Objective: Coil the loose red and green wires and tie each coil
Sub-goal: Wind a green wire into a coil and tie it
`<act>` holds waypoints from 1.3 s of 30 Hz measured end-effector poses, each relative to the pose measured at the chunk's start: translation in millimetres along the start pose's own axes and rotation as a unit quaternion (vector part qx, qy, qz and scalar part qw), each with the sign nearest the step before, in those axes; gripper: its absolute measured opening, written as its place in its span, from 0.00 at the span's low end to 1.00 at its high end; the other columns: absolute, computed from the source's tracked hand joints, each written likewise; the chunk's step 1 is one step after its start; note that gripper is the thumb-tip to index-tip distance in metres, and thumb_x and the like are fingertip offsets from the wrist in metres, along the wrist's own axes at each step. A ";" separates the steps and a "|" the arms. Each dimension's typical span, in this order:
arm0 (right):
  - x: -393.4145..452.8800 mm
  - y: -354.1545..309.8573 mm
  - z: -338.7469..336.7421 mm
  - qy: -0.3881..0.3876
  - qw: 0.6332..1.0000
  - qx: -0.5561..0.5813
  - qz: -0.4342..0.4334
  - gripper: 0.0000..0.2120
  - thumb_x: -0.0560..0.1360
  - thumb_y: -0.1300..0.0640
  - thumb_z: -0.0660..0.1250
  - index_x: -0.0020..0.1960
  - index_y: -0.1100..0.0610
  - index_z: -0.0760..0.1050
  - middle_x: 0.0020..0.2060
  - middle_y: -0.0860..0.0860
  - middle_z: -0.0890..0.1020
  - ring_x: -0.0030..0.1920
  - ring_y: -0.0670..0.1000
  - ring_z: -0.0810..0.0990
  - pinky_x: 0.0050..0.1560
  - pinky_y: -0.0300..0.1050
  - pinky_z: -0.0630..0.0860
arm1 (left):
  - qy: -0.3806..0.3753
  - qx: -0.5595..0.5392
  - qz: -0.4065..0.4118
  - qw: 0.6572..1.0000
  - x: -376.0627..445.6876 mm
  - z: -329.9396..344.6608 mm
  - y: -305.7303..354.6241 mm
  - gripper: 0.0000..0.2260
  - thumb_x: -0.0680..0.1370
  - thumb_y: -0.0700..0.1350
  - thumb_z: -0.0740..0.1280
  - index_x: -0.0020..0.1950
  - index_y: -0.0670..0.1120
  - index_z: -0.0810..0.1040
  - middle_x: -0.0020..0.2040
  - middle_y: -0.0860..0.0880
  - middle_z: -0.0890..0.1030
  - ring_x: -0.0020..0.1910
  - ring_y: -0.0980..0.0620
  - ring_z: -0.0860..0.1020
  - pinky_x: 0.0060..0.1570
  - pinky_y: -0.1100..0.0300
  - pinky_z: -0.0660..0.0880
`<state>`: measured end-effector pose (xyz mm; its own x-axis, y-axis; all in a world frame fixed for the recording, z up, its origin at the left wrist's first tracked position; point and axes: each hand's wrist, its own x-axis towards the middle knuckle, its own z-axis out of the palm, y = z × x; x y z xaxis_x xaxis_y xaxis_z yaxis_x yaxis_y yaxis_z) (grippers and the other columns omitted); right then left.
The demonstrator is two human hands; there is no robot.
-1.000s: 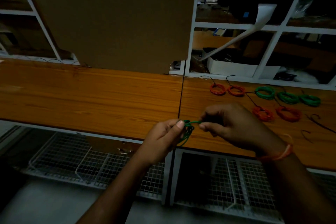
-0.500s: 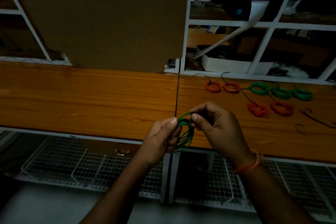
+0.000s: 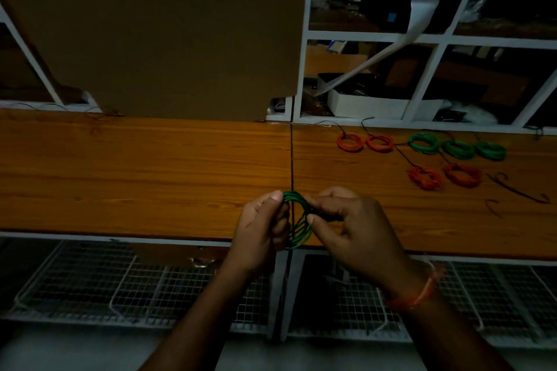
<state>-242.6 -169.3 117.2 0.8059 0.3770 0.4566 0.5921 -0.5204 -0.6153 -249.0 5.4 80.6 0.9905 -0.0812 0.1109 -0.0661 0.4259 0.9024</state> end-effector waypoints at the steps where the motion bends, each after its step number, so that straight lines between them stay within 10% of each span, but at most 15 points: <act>1: 0.0 -0.5 5.0 0.014 1.000 -0.002 0.003 0.12 0.77 0.60 0.72 0.60 0.57 0.84 0.46 0.46 0.82 0.47 0.40 0.80 0.42 0.28 0.73 | -0.003 -0.012 -0.002 1.000 1.7 -2.1 1.1 0.17 0.80 0.50 0.59 0.30 0.53 0.69 0.25 0.54 0.59 0.23 0.56 0.54 0.26 0.61 0.49; 10: -4.0 7.5 27.2 0.127 0.990 -0.015 0.056 0.07 0.79 0.58 0.71 0.54 0.55 0.86 0.47 0.46 0.85 0.48 0.41 0.82 0.44 0.37 0.79 | -0.054 -0.039 -0.042 0.997 15.6 -5.8 -5.5 0.16 0.81 0.53 0.59 0.35 0.49 0.64 0.26 0.51 0.56 0.25 0.52 0.50 0.26 0.64 0.52; 17: -1.8 52.6 20.7 0.130 0.979 -0.121 0.104 0.10 0.83 0.53 0.63 0.45 0.55 0.76 0.38 0.45 0.72 0.36 0.47 0.72 0.34 0.43 0.65 | -0.069 -0.028 -0.082 0.994 57.1 15.6 -37.8 0.16 0.81 0.54 0.60 0.37 0.49 0.60 0.25 0.53 0.57 0.23 0.56 0.52 0.26 0.67 0.54; 24: -4.8 152.4 -24.4 0.129 0.928 0.239 0.257 0.14 0.83 0.44 0.58 0.60 0.49 0.78 0.51 0.48 0.85 0.53 0.49 0.84 0.52 0.55 0.80 | -0.095 -0.038 -0.143 0.984 134.2 91.1 -98.3 0.21 0.85 0.51 0.59 0.31 0.52 0.67 0.25 0.53 0.57 0.20 0.57 0.55 0.25 0.68 0.54; 28: -2.3 213.6 -59.6 0.182 0.918 0.202 0.288 0.17 0.81 0.44 0.57 0.40 0.50 0.74 0.33 0.47 0.76 0.36 0.49 0.75 0.40 0.50 0.71 | -0.013 0.058 -0.170 0.984 182.6 145.4 -140.2 0.16 0.85 0.49 0.60 0.37 0.47 0.70 0.26 0.52 0.62 0.23 0.55 0.60 0.24 0.65 0.57; 34: -7.0 307.4 -99.1 0.256 0.874 0.182 0.372 0.18 0.83 0.51 0.60 0.37 0.58 0.74 0.28 0.47 0.76 0.32 0.49 0.75 0.39 0.51 0.73 | 0.056 0.160 -0.135 0.976 236.7 206.3 -207.2 0.09 0.82 0.45 0.68 0.46 0.41 0.76 0.35 0.45 0.76 0.34 0.49 0.77 0.35 0.58 0.74; 39: -31.6 352.0 -132.3 0.265 0.862 0.153 0.405 0.20 0.84 0.60 0.62 0.33 0.53 0.71 0.27 0.46 0.77 0.29 0.42 0.74 0.35 0.38 0.70 | 0.043 0.105 -0.184 0.976 250.3 247.5 -256.3 0.03 0.82 0.40 0.66 0.50 0.42 0.74 0.31 0.48 0.75 0.28 0.52 0.72 0.31 0.59 0.68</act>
<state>-60.4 -465.7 -28.8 0.8875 -0.4603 -0.0223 -0.1239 -0.1916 -0.9736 -14.0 -347.1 -19.8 0.9578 -0.1132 -0.2644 0.2819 0.1866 0.9411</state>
